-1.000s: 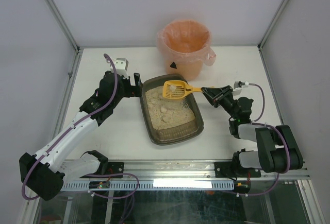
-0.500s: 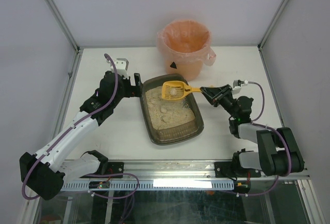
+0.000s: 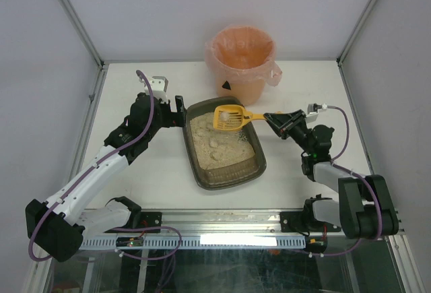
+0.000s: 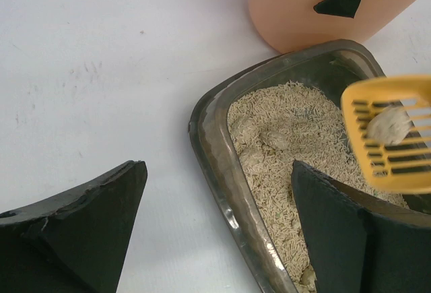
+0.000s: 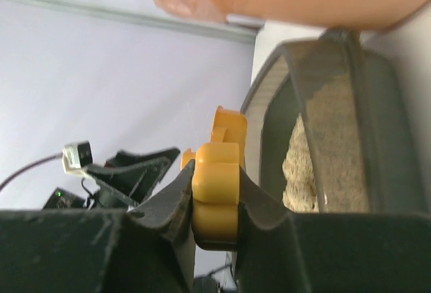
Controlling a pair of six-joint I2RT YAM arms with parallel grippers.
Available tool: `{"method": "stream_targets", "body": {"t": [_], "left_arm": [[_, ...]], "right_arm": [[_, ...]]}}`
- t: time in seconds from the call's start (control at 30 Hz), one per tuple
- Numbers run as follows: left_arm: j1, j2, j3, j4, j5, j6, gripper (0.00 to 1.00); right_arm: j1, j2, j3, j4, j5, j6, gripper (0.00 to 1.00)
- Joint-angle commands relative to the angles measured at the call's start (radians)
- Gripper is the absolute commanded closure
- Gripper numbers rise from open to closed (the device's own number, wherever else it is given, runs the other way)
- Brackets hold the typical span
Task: Clean the litter box
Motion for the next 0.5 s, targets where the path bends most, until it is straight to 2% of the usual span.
{"method": "stream_targets", "body": {"t": [0.0,0.07,0.17,0.27,0.4,0.47], "left_arm": [[0.012,-0.02,0.003,0.034,0.005,0.024,0.07],[0.012,-0.017,0.005,0.033,0.006,0.025,0.07],[0.013,-0.017,0.011,0.031,0.007,0.03,0.07],[0.014,-0.024,0.004,0.031,0.004,0.029,0.06],[0.013,-0.021,0.01,0.031,0.005,0.031,0.07],[0.012,-0.028,0.003,0.031,0.005,0.028,0.07]], "right_arm": [[-0.01,-0.064,0.039,-0.003,0.005,-0.036,1.0],[0.024,-0.064,0.054,-0.015,-0.018,-0.06,1.0],[-0.041,-0.095,0.024,-0.071,-0.003,-0.047,1.0],[0.017,-0.07,0.049,-0.013,-0.036,-0.039,1.0],[-0.033,-0.099,0.017,-0.038,0.016,-0.025,1.0],[0.018,-0.08,0.04,-0.001,0.0,-0.031,1.0]]}}
